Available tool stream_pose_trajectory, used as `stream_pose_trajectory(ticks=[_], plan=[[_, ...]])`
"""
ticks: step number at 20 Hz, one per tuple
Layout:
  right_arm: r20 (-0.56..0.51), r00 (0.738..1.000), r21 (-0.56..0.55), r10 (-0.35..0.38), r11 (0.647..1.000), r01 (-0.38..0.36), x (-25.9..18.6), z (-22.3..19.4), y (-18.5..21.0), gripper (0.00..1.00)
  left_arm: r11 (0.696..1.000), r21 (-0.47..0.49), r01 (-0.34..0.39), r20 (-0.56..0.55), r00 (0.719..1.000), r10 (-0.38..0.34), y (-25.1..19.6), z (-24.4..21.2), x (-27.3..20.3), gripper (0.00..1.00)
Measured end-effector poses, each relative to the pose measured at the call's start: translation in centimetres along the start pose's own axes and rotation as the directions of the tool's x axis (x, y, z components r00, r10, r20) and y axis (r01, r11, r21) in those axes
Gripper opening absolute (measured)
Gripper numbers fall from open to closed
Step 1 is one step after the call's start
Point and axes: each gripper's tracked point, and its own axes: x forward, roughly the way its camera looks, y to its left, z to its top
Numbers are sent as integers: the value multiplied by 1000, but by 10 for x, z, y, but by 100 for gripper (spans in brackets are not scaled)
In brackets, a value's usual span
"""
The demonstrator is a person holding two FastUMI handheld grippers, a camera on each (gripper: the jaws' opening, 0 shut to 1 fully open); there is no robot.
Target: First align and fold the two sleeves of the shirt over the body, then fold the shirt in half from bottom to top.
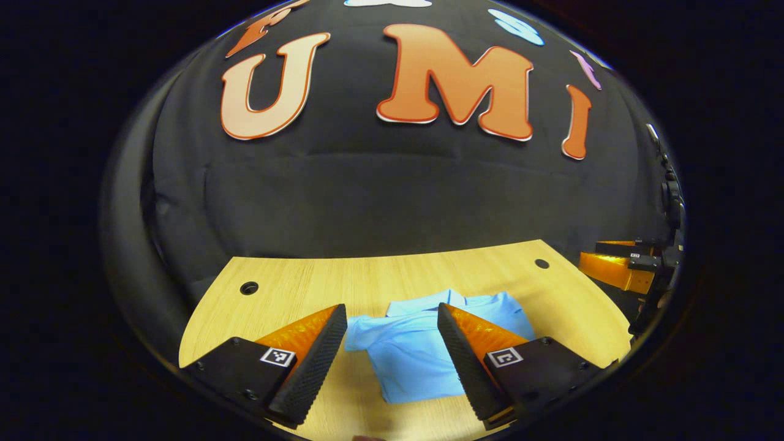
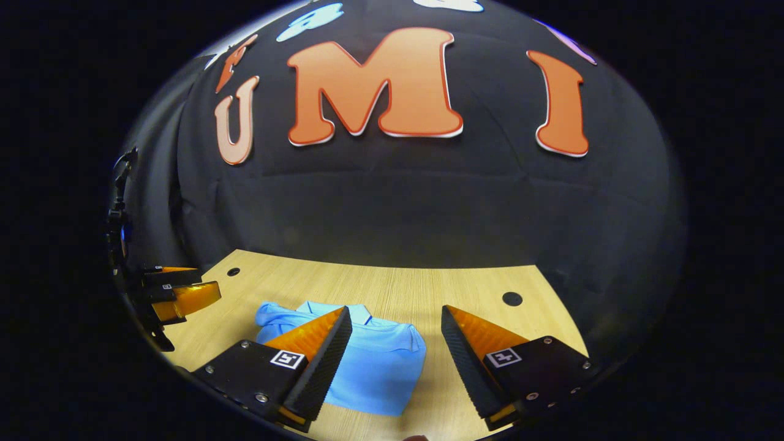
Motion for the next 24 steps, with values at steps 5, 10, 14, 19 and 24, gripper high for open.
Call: stream_pose_trajectory(ticks=[5,10,14,19,24], plan=[[77,997,-53,18,999,-14,-70,8,2,93,998,25,-52,100,994,49,-24,10,-78,98],[118,991,-57,62,997,-55,-132,0,15,93,993,2,-115,202,973,112,-27,14,-158,98],[166,983,-75,81,995,-69,-173,1,18,94,988,-20,-150,269,951,150,-31,15,-209,98],[227,970,-81,86,994,-69,-215,0,14,94,987,0,-163,355,922,153,-47,17,-267,98],[269,956,-75,116,992,-100,-241,-6,19,93,978,75,-193,399,905,148,-67,7,-297,98]])
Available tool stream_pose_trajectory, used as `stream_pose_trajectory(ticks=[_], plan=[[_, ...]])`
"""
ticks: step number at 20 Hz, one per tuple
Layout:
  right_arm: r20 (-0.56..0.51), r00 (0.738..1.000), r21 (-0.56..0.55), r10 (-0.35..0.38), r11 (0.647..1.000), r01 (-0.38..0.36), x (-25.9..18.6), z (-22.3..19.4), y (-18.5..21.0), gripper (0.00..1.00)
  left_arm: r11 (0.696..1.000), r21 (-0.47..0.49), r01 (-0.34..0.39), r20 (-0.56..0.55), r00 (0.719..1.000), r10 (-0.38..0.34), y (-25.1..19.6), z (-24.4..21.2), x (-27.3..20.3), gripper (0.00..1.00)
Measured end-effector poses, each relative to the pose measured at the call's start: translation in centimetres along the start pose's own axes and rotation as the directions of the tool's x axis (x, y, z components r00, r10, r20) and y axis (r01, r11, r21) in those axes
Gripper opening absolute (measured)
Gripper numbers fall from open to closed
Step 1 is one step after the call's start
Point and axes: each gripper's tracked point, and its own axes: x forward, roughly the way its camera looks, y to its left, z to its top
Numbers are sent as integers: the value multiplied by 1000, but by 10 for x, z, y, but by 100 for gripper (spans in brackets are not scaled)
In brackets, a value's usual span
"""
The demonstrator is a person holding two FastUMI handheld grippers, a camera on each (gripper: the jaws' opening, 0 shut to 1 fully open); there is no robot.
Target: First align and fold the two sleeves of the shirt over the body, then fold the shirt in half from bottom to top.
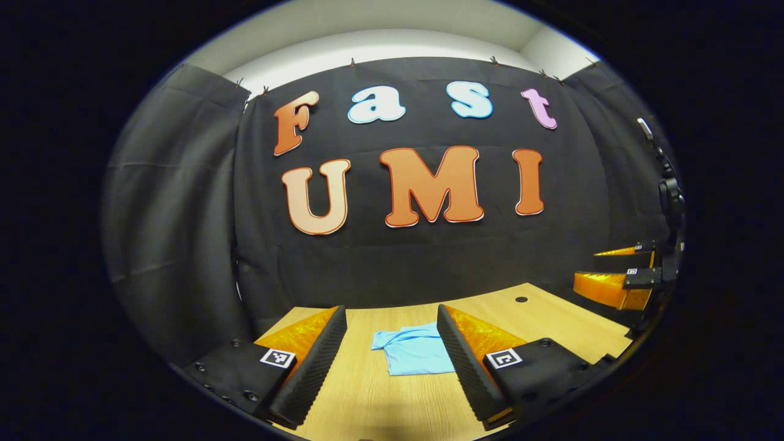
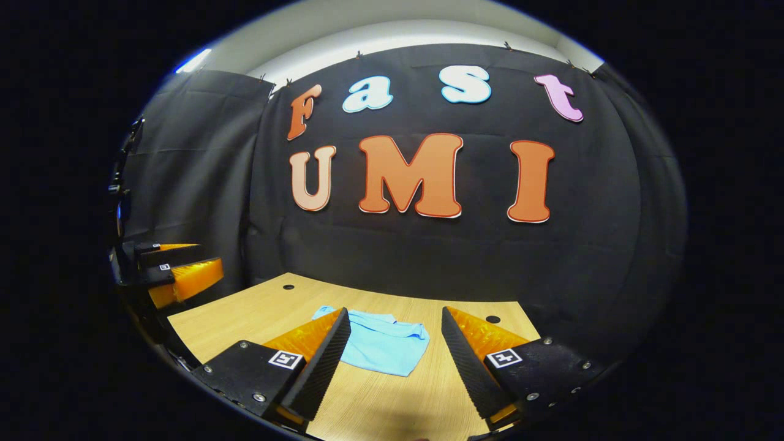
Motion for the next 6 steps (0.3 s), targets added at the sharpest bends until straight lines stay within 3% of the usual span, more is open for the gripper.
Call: stream_pose_trajectory(ticks=[6], plan=[[-12,1000,9,2,1000,-2,-13,-3,4,93,999,-30,28,-18,999,-29,-16,-5,-18,99]])
